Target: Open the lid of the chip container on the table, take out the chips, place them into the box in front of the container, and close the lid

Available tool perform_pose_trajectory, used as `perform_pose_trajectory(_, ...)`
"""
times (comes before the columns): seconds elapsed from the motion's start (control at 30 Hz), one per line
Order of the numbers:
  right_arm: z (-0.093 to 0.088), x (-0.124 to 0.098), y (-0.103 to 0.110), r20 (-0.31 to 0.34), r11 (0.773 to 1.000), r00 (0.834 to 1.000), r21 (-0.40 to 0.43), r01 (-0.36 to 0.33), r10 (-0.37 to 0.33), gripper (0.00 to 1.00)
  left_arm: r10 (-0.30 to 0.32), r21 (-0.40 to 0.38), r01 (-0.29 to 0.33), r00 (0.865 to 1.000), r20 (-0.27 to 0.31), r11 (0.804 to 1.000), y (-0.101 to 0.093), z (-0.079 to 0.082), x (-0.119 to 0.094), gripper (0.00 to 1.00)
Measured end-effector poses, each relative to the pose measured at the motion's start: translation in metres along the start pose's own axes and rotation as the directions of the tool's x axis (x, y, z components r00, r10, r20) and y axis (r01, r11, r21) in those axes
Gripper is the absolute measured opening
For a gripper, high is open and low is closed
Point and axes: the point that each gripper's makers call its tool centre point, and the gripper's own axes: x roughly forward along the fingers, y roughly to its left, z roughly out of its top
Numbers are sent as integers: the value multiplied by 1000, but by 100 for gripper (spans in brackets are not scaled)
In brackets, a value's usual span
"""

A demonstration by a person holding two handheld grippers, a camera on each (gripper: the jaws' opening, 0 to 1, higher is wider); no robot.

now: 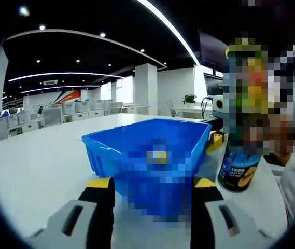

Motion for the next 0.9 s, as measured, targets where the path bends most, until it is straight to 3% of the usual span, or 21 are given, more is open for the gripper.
perform_pose_trajectory(0.17,-7,-5,-2,-26,1000,999,-1,21,-21,41,15,4,-15,1000,-12,1000,-1,-3,-2,48)
perform_pose_trajectory(0.33,-9,-7,-10,-27,998,998,26,58,-58,37,14,24,-13,999,-29,1000,-5,-6,-1,35)
perform_pose_trajectory(0.37,-8,-7,-10,-26,998,998,26,59,-58,37,19,61,-18,1000,-14,998,-2,-3,-2,34)
perform_pose_trajectory(0.4,-9,-7,-10,-27,998,998,29,60,-59,37,24,30,-23,999,-27,999,-2,-6,-4,34)
perform_pose_trajectory(0.9,-8,-7,-8,-17,998,998,28,60,-59,36,10,42,-9,1000,-20,999,-8,-4,-8,33)
